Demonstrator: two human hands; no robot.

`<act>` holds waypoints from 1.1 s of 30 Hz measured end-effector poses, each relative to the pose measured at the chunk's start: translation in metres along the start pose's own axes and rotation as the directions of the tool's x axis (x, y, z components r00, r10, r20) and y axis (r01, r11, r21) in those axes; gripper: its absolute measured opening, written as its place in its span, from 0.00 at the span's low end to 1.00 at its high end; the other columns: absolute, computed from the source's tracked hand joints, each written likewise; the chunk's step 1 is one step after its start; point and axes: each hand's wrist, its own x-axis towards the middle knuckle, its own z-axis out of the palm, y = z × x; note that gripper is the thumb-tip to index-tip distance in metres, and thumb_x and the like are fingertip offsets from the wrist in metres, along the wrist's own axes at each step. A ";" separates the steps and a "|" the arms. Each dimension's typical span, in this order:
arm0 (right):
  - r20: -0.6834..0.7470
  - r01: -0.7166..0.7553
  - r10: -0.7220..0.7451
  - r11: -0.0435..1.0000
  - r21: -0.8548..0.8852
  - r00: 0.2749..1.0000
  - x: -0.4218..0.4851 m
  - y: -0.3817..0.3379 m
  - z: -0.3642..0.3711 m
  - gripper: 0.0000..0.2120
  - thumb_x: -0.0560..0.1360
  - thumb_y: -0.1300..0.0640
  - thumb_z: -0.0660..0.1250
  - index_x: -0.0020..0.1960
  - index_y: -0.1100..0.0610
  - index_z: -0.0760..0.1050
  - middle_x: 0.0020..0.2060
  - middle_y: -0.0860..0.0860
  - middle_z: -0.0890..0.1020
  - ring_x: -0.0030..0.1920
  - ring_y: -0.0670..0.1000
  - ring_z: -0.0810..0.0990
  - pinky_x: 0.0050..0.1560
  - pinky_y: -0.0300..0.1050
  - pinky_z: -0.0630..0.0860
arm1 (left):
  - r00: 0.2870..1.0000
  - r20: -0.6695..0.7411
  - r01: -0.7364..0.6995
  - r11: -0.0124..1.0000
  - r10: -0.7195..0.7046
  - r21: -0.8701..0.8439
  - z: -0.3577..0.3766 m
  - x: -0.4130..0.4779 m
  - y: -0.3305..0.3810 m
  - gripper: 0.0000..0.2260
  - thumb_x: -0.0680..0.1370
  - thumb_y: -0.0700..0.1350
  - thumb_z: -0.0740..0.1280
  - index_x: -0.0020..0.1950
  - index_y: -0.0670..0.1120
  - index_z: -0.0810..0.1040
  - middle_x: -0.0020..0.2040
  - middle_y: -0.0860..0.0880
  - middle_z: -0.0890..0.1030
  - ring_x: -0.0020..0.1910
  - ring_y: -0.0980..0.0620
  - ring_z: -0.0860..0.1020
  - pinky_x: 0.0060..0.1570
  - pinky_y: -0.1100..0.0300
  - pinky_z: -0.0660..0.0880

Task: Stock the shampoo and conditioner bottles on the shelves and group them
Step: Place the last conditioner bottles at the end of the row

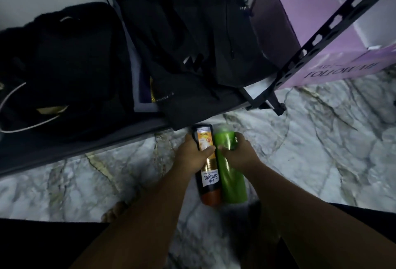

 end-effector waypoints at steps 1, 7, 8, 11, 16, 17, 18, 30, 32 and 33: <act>0.006 -0.025 0.025 0.999 0.043 1.000 0.002 0.000 0.000 0.29 0.69 0.43 0.75 0.66 0.50 0.70 0.57 0.53 0.80 0.54 0.56 0.82 0.54 0.55 0.82 | 1.000 0.000 0.002 1.000 -0.002 0.000 0.002 0.000 0.001 0.26 0.76 0.54 0.75 0.67 0.44 0.70 0.56 0.48 0.82 0.55 0.46 0.82 0.48 0.57 0.75; 0.027 0.000 -0.004 0.990 0.138 1.000 -0.017 -0.003 -0.006 0.18 0.71 0.55 0.77 0.58 0.55 0.76 0.49 0.52 0.82 0.44 0.51 0.83 0.33 0.44 0.81 | 0.999 -0.033 0.003 0.990 -0.008 -0.142 -0.008 -0.020 -0.003 0.21 0.75 0.50 0.77 0.62 0.46 0.74 0.53 0.50 0.82 0.50 0.50 0.81 0.49 0.58 0.76; 0.011 0.027 -0.029 0.987 0.158 1.000 -0.024 -0.004 -0.006 0.18 0.72 0.56 0.77 0.58 0.55 0.76 0.49 0.53 0.83 0.44 0.51 0.84 0.36 0.50 0.84 | 0.999 -0.041 -0.011 0.986 0.004 -0.167 -0.012 -0.026 -0.002 0.20 0.75 0.50 0.77 0.61 0.46 0.73 0.52 0.51 0.82 0.50 0.50 0.81 0.48 0.58 0.76; -0.019 0.062 -0.060 0.970 0.234 0.998 -0.053 -0.011 -0.009 0.17 0.75 0.60 0.74 0.58 0.53 0.70 0.47 0.53 0.81 0.43 0.52 0.83 0.44 0.59 0.84 | 0.997 -0.047 -0.075 0.963 0.065 -0.257 -0.025 -0.049 0.003 0.21 0.75 0.46 0.78 0.61 0.47 0.71 0.52 0.51 0.83 0.51 0.52 0.83 0.48 0.58 0.79; -0.050 0.165 -0.157 0.941 0.296 0.986 -0.100 -0.025 -0.021 0.21 0.71 0.68 0.72 0.58 0.52 0.70 0.45 0.55 0.83 0.42 0.55 0.84 0.41 0.62 0.84 | 0.989 -0.026 -0.147 0.924 0.147 -0.352 -0.053 -0.099 0.014 0.23 0.73 0.37 0.78 0.59 0.51 0.70 0.52 0.54 0.83 0.52 0.55 0.83 0.48 0.60 0.79; -0.035 0.198 -0.196 0.941 0.276 0.980 -0.109 -0.027 -0.022 0.23 0.69 0.69 0.72 0.58 0.50 0.71 0.45 0.54 0.83 0.43 0.55 0.84 0.40 0.60 0.83 | 0.987 -0.034 -0.158 0.918 0.156 -0.364 -0.057 -0.107 0.012 0.24 0.72 0.35 0.78 0.59 0.52 0.71 0.53 0.53 0.84 0.54 0.54 0.83 0.51 0.57 0.80; -0.024 0.232 -0.233 0.940 0.249 0.972 -0.118 -0.030 -0.023 0.25 0.67 0.71 0.71 0.56 0.48 0.72 0.44 0.52 0.83 0.45 0.55 0.84 0.40 0.57 0.83 | 0.985 -0.038 -0.169 0.911 0.167 -0.375 -0.059 -0.117 0.011 0.25 0.71 0.32 0.77 0.59 0.52 0.72 0.54 0.51 0.84 0.55 0.52 0.83 0.53 0.54 0.80; -0.065 0.435 -0.446 0.890 -0.138 0.893 -0.183 -0.016 -0.029 0.20 0.63 0.62 0.76 0.52 0.50 0.76 0.48 0.49 0.81 0.48 0.54 0.79 0.46 0.48 0.76 | 0.973 -0.187 -0.183 0.952 0.138 -0.247 -0.055 -0.187 0.020 0.15 0.69 0.28 0.74 0.50 0.43 0.76 0.43 0.47 0.79 0.40 0.51 0.77 0.26 0.72 0.68; -0.071 0.438 -0.450 0.889 -0.135 0.890 -0.191 -0.015 -0.031 0.21 0.64 0.62 0.75 0.52 0.48 0.75 0.49 0.49 0.81 0.49 0.54 0.80 0.48 0.49 0.77 | 0.969 -0.199 -0.192 0.952 0.145 -0.239 -0.054 -0.195 0.023 0.15 0.69 0.29 0.74 0.51 0.41 0.76 0.44 0.46 0.79 0.40 0.51 0.76 0.26 0.73 0.68; -0.090 0.435 -0.446 0.892 -0.122 0.890 -0.195 -0.016 -0.033 0.20 0.64 0.63 0.75 0.52 0.48 0.75 0.48 0.48 0.82 0.48 0.54 0.80 0.48 0.50 0.78 | 0.969 -0.204 -0.191 0.950 0.142 -0.248 -0.054 -0.199 0.024 0.14 0.70 0.29 0.74 0.51 0.40 0.76 0.44 0.46 0.80 0.39 0.53 0.76 0.26 0.73 0.68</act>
